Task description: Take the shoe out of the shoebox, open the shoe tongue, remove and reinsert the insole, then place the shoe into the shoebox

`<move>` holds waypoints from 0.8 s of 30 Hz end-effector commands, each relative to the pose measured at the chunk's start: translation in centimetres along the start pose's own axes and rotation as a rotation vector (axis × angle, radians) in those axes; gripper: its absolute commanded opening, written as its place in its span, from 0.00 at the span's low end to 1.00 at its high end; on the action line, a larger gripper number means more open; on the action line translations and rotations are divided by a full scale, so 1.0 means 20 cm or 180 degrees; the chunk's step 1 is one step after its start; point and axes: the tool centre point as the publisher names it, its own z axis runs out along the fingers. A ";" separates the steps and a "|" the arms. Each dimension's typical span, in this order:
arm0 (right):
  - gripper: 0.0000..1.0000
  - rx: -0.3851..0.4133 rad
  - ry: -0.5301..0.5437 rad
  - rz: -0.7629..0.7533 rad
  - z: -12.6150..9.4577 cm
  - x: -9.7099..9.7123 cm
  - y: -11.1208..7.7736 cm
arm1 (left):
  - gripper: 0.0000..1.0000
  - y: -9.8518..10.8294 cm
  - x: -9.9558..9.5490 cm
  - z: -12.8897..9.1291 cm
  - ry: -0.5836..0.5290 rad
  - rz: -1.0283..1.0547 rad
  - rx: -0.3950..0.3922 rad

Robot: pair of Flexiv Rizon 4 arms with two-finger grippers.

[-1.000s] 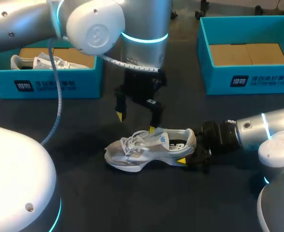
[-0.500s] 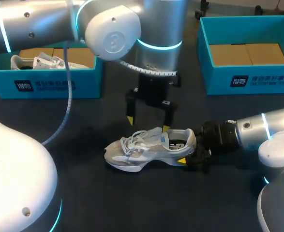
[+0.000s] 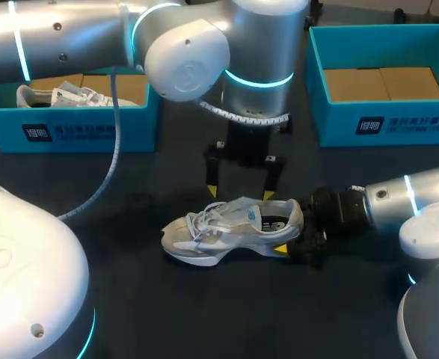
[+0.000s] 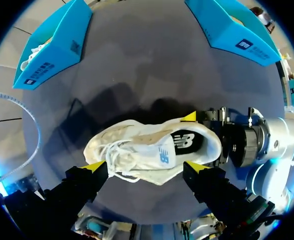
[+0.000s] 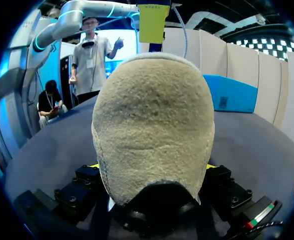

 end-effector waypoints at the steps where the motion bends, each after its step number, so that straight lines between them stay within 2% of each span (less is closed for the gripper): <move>1: 0.00 0.0009 -0.0007 0.0001 0.02 -0.01 -0.01 | 1.00 -0.01 0.07 0.05 -0.0067 0.0011 -0.0026; 13: 0.00 0.0009 -0.0007 0.0001 0.02 -0.01 -0.01 | 1.00 -0.01 0.18 0.17 -0.0238 -0.0013 -0.0022; 24: 0.00 0.0009 -0.0007 0.0001 0.02 -0.01 -0.01 | 1.00 -0.02 0.15 0.26 -0.0416 -0.0072 0.0019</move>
